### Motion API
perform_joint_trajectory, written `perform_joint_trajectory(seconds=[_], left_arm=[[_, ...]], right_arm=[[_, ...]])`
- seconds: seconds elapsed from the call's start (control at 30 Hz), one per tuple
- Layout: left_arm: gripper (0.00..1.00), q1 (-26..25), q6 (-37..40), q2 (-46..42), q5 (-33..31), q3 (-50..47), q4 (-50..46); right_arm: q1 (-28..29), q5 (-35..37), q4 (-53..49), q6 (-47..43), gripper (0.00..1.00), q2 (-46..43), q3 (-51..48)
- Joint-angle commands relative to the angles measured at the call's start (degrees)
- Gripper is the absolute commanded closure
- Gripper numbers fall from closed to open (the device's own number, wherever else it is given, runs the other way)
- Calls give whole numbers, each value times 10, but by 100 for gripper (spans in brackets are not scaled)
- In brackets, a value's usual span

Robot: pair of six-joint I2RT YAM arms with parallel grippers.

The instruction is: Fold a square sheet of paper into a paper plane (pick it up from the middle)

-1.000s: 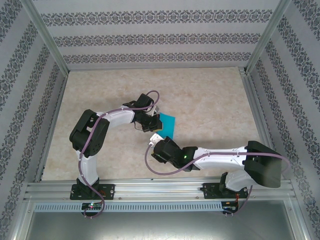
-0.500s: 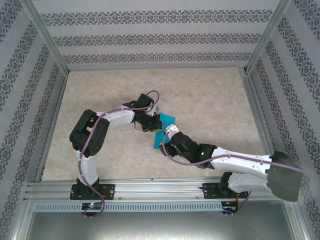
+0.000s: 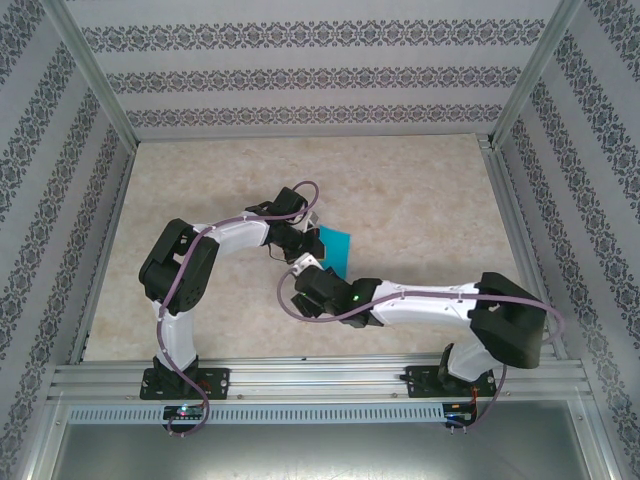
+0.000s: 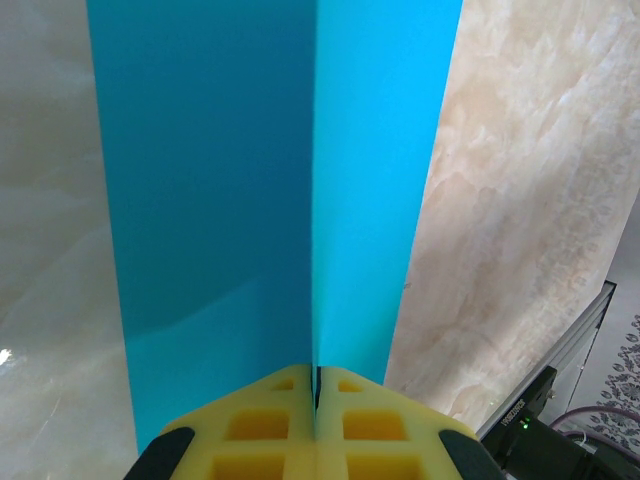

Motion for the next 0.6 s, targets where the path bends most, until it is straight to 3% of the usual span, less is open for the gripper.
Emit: perform_joint_trajectory(seconds=[0.0,0.2,0.57], left_arm=[[95,-3,-2,-6,-1,-1,-5],[95,-4,0,-7,-1,-1,-7],[95,-3,-2,-10,-4,-4,-5]], right_arm=[[4,59,-35,24,31,25,19],[4,59,-23,26,42,50,26],[2,73,-22,34,74,38,19]])
